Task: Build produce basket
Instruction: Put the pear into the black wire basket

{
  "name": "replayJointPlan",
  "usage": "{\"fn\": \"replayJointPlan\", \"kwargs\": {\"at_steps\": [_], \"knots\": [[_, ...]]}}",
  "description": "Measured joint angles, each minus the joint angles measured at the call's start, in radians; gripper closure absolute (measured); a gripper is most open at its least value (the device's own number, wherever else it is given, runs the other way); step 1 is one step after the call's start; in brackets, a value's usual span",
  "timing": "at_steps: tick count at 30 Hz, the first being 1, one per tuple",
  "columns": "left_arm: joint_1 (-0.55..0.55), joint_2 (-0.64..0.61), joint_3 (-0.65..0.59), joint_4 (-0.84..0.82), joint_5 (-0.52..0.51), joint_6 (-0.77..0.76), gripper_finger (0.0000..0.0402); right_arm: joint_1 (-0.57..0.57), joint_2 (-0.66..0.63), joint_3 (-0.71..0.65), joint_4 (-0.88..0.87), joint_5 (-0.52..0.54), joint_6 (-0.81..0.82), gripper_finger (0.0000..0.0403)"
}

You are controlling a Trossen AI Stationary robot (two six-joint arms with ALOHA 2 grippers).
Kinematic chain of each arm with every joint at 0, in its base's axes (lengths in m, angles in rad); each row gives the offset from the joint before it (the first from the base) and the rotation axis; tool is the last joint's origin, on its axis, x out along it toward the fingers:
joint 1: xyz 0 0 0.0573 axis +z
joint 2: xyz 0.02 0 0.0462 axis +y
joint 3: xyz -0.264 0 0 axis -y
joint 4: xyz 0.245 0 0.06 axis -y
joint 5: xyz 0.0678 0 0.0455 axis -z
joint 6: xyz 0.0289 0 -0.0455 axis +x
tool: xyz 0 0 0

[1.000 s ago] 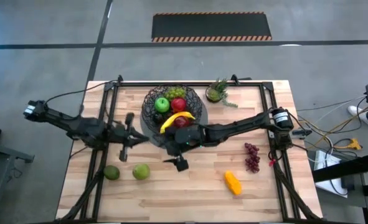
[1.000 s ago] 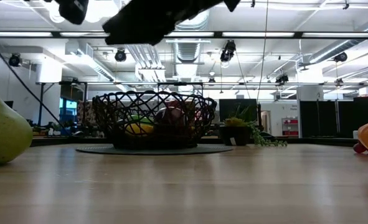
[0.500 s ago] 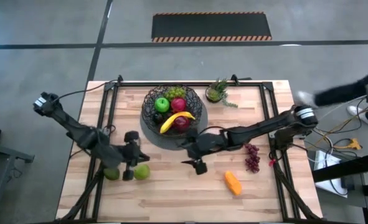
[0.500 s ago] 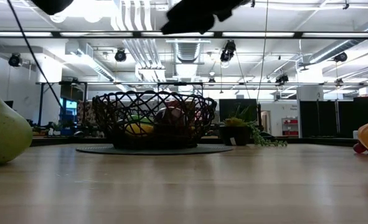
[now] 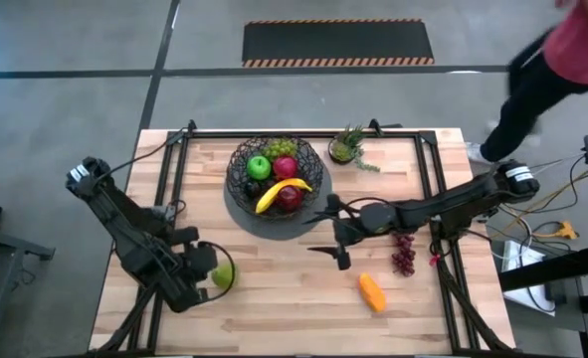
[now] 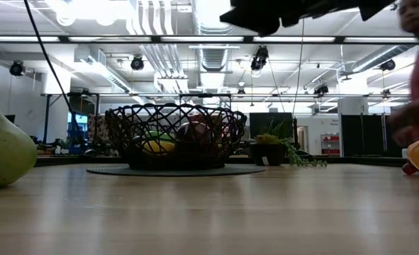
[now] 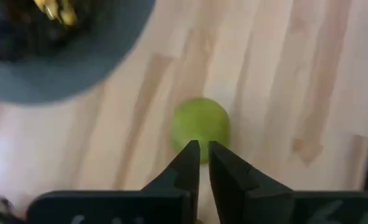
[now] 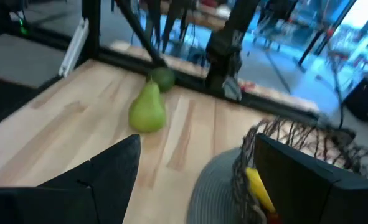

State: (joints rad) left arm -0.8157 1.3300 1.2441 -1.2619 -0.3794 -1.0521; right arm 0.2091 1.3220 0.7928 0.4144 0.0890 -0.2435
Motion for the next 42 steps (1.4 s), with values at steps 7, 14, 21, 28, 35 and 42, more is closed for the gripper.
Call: {"fn": "replayJointPlan", "kwargs": {"at_steps": [7, 14, 21, 28, 35, 42], "knots": [[-0.011, 0.015, -0.013, -0.003, 0.045, -0.095, 0.0306, 0.000, -0.026, -0.043, 0.032, 0.000, -0.011, 0.0106], [-0.011, 0.070, -0.039, 0.000, 0.020, -0.100, 0.0201, 0.000, -0.011, -0.044, 0.026, -0.001, -0.010, 0.0106], [-0.011, 0.123, -0.096, 0.062, 0.086, -0.121, 0.0162, 0.000, -0.012, -0.045, 0.010, -0.001, -0.010, 0.0106], [-0.010, 0.161, -0.116, 0.141, 0.070, -0.062, 0.0162, 0.000, -0.011, -0.045, 0.010, -0.001, -0.006, 0.0106], [-0.010, 0.168, -0.184, 0.188, 0.040, -0.058, 0.0162, 0.000, -0.011, -0.045, 0.010, -0.001, 0.005, 0.0106], [-0.010, 0.167, -0.242, 0.252, 0.030, -0.036, 0.0165, 0.000, -0.011, -0.045, 0.010, 0.000, 0.016, 0.0106]]}}
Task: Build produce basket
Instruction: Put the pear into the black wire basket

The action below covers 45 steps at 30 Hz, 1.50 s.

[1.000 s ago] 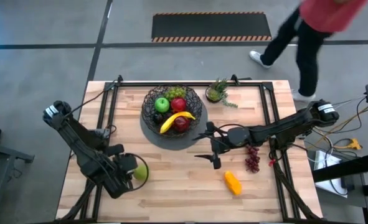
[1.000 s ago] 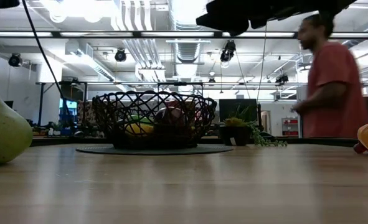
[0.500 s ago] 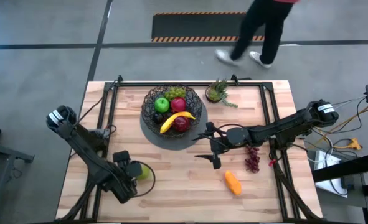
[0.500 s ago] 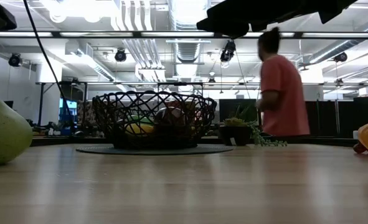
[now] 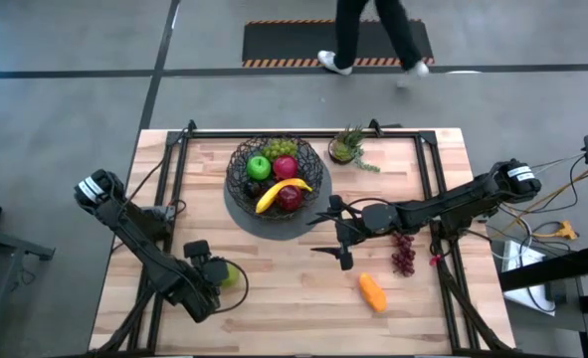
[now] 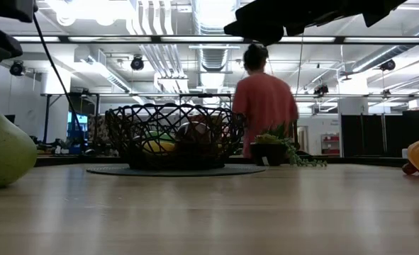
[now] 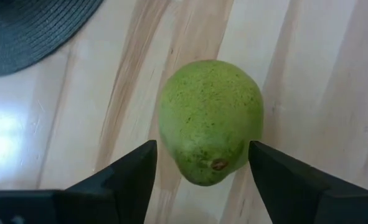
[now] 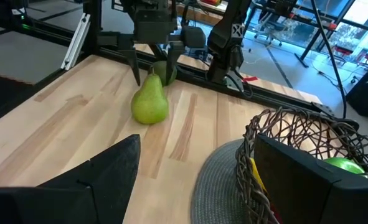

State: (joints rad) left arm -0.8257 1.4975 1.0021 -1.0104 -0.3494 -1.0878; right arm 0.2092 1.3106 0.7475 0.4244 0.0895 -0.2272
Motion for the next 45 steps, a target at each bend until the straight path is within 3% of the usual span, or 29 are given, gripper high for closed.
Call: {"fn": "replayJointPlan", "kwargs": {"at_steps": [13, 27, 33, 36, 45], "knots": [[0.001, -0.002, 0.001, 0.010, -0.008, 0.029, 0.0267, 0.000, 0.000, 0.000, 0.000, 0.016, 0.010, 0.0106], [0.017, -0.013, 0.082, 0.005, -0.024, 0.132, 0.0277, 0.000, 0.000, 0.000, 0.000, 0.018, 0.009, 0.0106], [0.099, -0.035, 0.196, -0.012, -0.032, 0.332, 0.0278, 0.000, 0.000, 0.000, -0.003, 0.019, 0.006, 0.0106], [0.159, -0.040, 0.252, -0.102, -0.029, 0.467, 0.0278, 0.000, -0.005, 0.001, -0.027, 0.019, -0.001, 0.0106], [0.435, -0.041, 0.443, -0.242, 0.044, 0.979, 0.0279, 0.000, -0.022, 0.001, -0.134, 0.035, 0.029, 0.0106]]}}
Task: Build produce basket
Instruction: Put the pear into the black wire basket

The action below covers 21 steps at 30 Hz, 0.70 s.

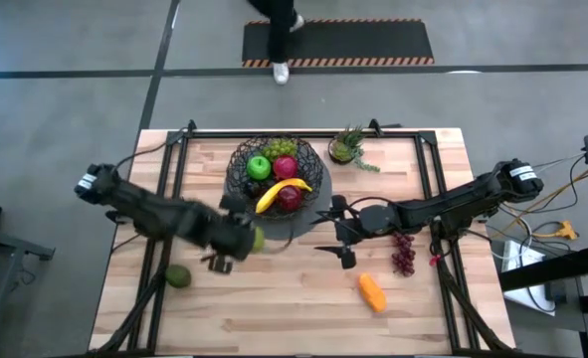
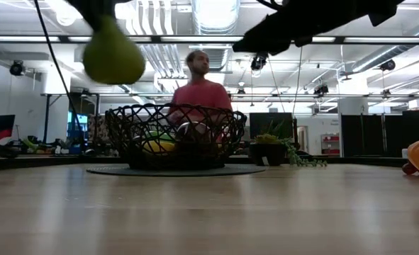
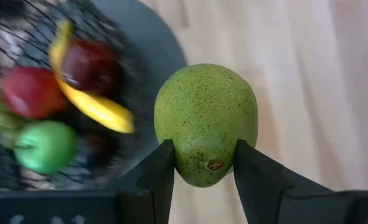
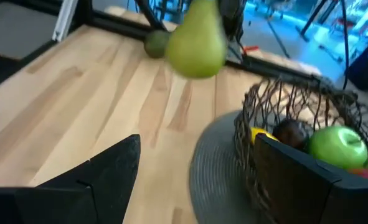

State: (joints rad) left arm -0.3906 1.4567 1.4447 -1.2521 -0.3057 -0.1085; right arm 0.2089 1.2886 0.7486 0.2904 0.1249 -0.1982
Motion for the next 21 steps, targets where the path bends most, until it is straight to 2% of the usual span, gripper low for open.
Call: {"fn": "replayJointPlan", "kwargs": {"at_steps": [6, 11, 16, 21], "knots": [[0.206, -0.001, 0.116, -0.065, 0.014, 0.286, 0.0279, 0.000, -0.017, 0.000, -0.072, 0.008, 0.053, 0.0106], [0.396, 0.005, 0.131, -0.038, 0.026, 0.473, 0.0279, 0.000, -0.034, 0.000, -0.112, 0.008, 0.076, 0.0106], [0.563, 0.044, 0.097, 0.050, 0.130, 0.591, 0.0279, 0.000, -0.044, 0.000, -0.131, 0.008, 0.075, 0.0106], [0.658, 0.126, 0.094, 0.084, 0.175, 0.648, 0.0279, 0.000, -0.045, 0.000, -0.136, 0.008, 0.075, 0.0106]]}}
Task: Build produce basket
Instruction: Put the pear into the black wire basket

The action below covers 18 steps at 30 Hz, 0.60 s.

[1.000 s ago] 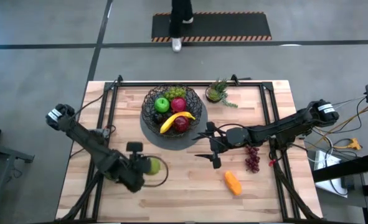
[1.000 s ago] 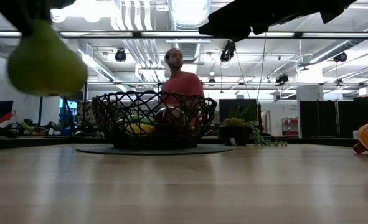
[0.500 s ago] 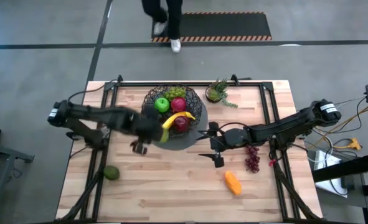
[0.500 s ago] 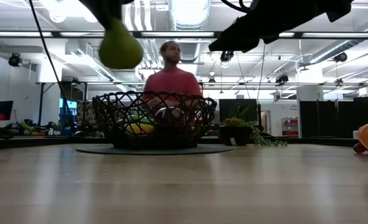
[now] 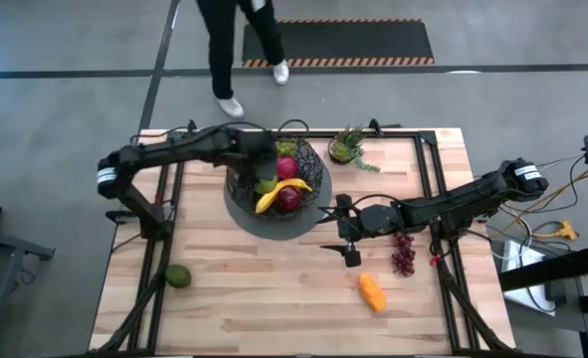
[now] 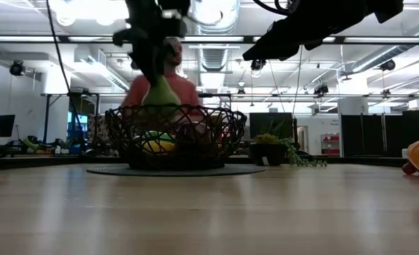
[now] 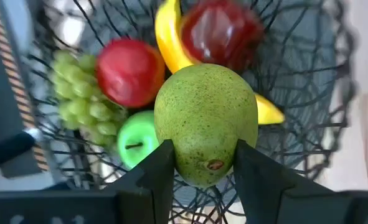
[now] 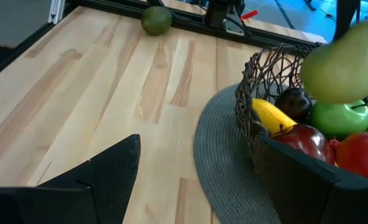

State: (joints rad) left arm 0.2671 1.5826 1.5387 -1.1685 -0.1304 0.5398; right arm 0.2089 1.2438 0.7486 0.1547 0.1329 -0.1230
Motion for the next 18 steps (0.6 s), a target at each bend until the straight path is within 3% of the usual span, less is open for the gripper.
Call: {"fn": "replayJointPlan", "kwargs": {"at_steps": [9, 18], "knots": [[0.034, 0.137, -0.001, 0.011, 0.016, 0.072, 0.0279, 0.000, 0.000, -0.005, -0.002, 0.000, 0.010, 0.0106], [0.039, 0.182, 0.001, 0.045, -0.016, 0.080, 0.0279, 0.000, 0.000, -0.018, 0.000, 0.001, 0.024, 0.0106]]}}
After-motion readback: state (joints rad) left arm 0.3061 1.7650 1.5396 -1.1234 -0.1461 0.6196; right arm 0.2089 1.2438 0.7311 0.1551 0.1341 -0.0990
